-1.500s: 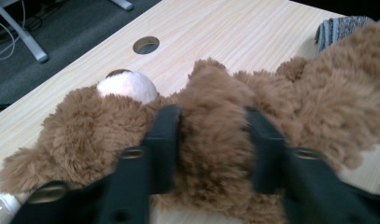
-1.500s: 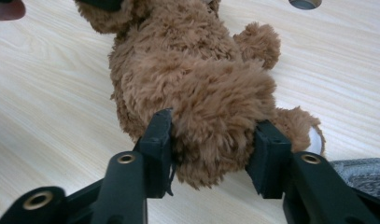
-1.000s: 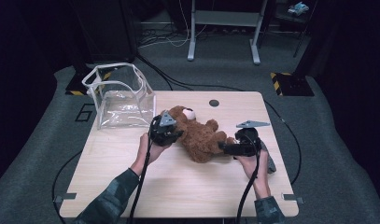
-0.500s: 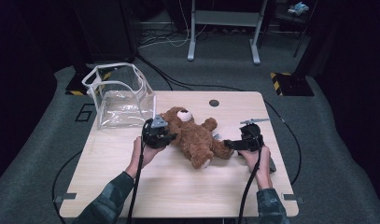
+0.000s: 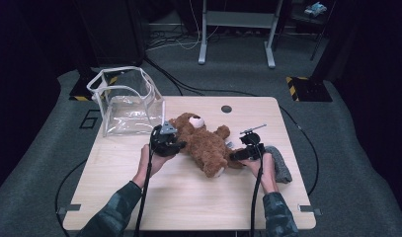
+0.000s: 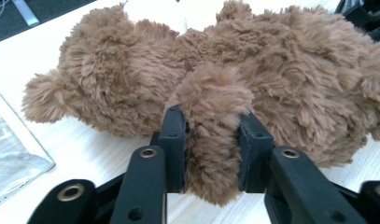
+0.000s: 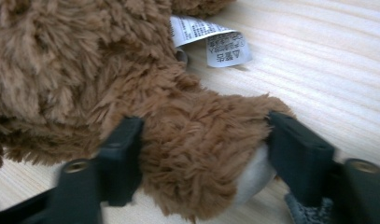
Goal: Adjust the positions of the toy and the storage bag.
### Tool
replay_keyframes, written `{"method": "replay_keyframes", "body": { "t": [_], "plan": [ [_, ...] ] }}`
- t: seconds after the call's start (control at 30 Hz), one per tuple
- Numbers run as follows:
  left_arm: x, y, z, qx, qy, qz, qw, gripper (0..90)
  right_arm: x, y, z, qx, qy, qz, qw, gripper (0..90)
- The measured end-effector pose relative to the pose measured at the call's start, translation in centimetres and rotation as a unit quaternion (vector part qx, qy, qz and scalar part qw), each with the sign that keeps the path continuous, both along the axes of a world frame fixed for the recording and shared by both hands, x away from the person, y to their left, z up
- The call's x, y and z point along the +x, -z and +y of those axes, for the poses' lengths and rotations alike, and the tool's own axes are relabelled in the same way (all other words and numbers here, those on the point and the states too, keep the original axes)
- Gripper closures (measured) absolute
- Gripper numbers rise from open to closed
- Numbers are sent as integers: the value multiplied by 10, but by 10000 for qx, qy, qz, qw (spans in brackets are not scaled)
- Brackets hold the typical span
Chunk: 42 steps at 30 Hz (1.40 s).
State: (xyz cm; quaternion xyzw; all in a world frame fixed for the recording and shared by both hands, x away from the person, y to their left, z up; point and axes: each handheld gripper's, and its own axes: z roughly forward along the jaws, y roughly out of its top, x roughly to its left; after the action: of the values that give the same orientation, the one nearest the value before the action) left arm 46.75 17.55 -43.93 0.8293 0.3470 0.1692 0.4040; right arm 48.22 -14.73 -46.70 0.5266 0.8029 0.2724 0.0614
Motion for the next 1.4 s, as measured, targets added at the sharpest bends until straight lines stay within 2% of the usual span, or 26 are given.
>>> {"method": "replay_keyframes", "body": {
  "t": [0.03,0.07,0.13,0.17,0.23,0.3,0.33,0.4,0.43,0.5,0.53,0.57,0.63,0.77,0.8,0.87,0.93,0.97,1.0,1.03,1.1,1.23,1.4],
  "plan": [
    [0,0,0,0,0,0,10000,713,0,0,0,0,0,0,10000,394],
    [0,-1,0,33,27,39,10000,713,0,0,0,-1,-9,13,10000,439],
    [0,-1,-1,73,18,-8,10000,728,0,2,0,-12,-67,31,10000,507],
    [0,-1,-2,66,15,-17,10000,746,0,3,2,-27,-153,33,9999,597],
    [0,-3,-3,99,13,-42,9999,764,-1,5,4,-28,-161,8,9999,689],
    [0,-4,-3,103,11,-66,9999,770,-1,6,4,-29,-170,-1,9999,723],
    [0,-6,-3,120,-2,-185,9998,776,-2,5,5,-38,-158,-33,9999,747],
    [0,-10,-1,143,-2,-282,9995,785,-5,0,4,-72,-142,-66,9999,776],
    [2,-16,1,125,3,-333,9994,789,-7,-5,2,-149,-98,-215,9996,786],
    [4,-19,2,125,-2,-362,9993,791,-8,-8,1,-186,-87,-296,9994,788],
    [5,-22,3,116,-8,-402,9991,792,-8,-11,0,-214,-130,-438,9987,789],
    [7,-24,3,150,12,-430,9990,795,-10,-20,1,-262,-51,-611,9978,792],
    [10,-27,3,179,38,-455,9988,796,-11,-25,2,-295,-52,-668,9973,793],
    [15,-31,4,222,36,-543,9983,798,-15,-43,1,-317,25,-1007,9944,795],
    [16,-32,5,188,57,-508,9985,798,-16,-47,0,-318,24,-1065,9938,795],
    [19,-35,6,201,90,-573,9981,800,-20,-56,-1,-318,82,-1185,9924,798],
    [21,-40,5,124,82,-623,9979,801,-24,-63,-2,-366,100,-1315,9906,800],
    [21,-42,5,130,102,-652,9977,802,-27,-70,-3,-374,137,-1364,9898,801],
    [22,-45,4,127,133,-669,9976,802,-27,-70,-3,-374,137,-1364,9898,801],
    [23,-46,3,76,87,-722,9973,801,-29,-74,-4,-415,137,-1487,9879,802],
    [26,-51,2,76,111,-766,9970,802,-34,-83,-2,-484,203,-1559,9864,802],
    [33,-55,0,26,109,-756,9971,803,-45,-97,2,-666,223,-1732,9824,803],
    [39,-55,-1,74,116,-702,9974,803,-53,-103,6,-742,234,-1847,9797,804]
  ]
}}
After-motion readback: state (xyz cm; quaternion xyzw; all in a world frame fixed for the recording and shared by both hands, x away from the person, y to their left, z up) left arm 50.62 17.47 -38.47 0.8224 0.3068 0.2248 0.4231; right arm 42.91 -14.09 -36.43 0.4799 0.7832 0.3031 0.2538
